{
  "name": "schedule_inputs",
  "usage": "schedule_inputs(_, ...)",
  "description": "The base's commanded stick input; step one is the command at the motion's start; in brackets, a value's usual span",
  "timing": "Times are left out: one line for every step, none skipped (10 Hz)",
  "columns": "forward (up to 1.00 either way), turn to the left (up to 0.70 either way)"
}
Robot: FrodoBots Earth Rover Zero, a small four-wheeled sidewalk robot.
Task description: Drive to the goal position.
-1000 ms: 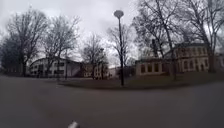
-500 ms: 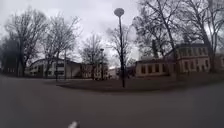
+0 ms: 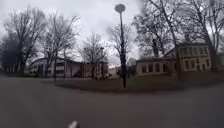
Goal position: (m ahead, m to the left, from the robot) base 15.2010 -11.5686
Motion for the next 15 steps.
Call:
schedule_inputs(0.7,0.35)
schedule_inputs(0.7,0.35)
schedule_inputs(0.54,0.46)
schedule_inputs(0.48,0.48)
schedule_inputs(0.47,0.47)
schedule_inputs(0.47,0.47)
schedule_inputs(0.45,0.15)
schedule_inputs(0.4,0.0)
schedule_inputs(0.38,0.58)
schedule_inputs(0.38,0.77)
schedule_inputs(0.38,0.44)
schedule_inputs(0.38,0.0)
schedule_inputs(0.38,0.0)
schedule_inputs(0.38,0.0)
schedule_inputs(0.38,0.0)
